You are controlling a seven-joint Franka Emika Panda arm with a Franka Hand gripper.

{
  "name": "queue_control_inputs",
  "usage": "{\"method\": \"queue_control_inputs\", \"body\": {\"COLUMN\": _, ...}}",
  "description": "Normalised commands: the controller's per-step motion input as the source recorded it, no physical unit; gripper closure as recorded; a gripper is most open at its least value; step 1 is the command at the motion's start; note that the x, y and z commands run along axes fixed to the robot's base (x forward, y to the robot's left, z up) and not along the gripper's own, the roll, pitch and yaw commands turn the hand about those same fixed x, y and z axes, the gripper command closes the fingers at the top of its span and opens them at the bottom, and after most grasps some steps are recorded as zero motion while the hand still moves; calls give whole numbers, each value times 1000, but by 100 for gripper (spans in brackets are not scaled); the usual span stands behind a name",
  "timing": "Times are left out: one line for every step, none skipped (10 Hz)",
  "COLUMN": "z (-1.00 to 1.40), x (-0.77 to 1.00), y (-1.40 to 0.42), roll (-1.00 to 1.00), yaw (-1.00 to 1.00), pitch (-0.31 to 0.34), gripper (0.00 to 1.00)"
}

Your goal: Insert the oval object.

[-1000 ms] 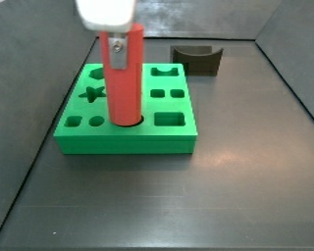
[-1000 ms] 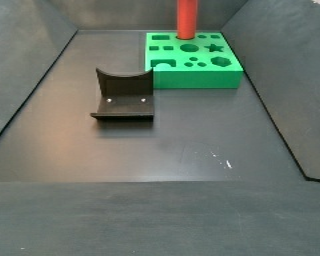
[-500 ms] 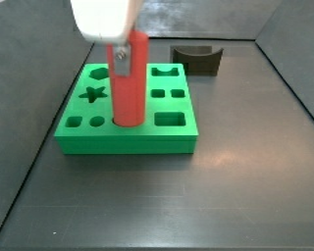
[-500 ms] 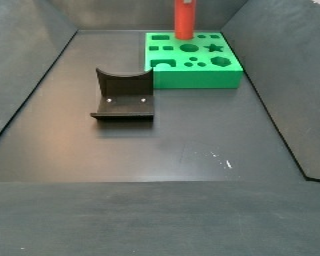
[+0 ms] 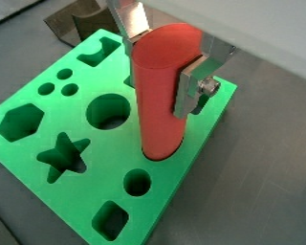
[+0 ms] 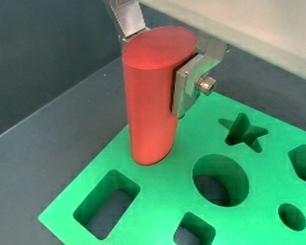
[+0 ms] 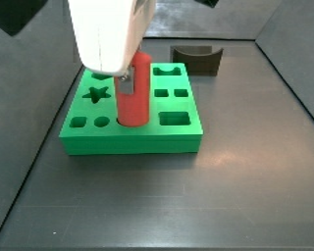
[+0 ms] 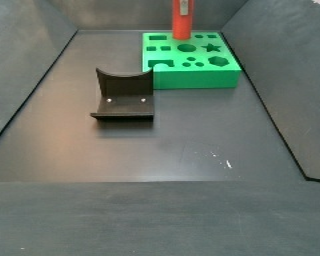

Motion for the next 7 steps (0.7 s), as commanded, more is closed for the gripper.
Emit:
{"method": "queue_control_inputs", "body": {"z": -443, "x": -29, "y": 29, "roll": -13, "yaw": 9, "pitch": -164, "gripper": 100}}
{"method": "queue_control_inputs", "body": {"z": -360, "x": -131, "y": 11, "roll": -41, "yaw": 14, "pitch": -204, "gripper": 100}}
{"method": "queue_control_inputs", "body": {"z": -337, "x": -106, "y": 0, "roll": -53, "yaw": 0, "pitch": -226, "gripper": 100}}
{"method": "queue_control_inputs", "body": {"z": -309, "x": -63, "y": 0, "roll": -36, "yaw": 0, "pitch": -243, "gripper": 100}}
{"method": "queue_control_inputs", "body": {"z": -134, "x": -183, "y": 0, "roll": -34, "yaw": 0, "pitch": -170, "gripper": 100}}
{"method": "queue_control_inputs", "body": {"z": 0, "x": 0, "y": 0, "roll": 16, "yaw": 0, "pitch": 0, "gripper": 100}}
{"method": "queue_control_inputs", "body": {"z": 0, "x": 0, "y": 0, "roll": 0, "yaw": 0, "pitch": 0, "gripper": 100}}
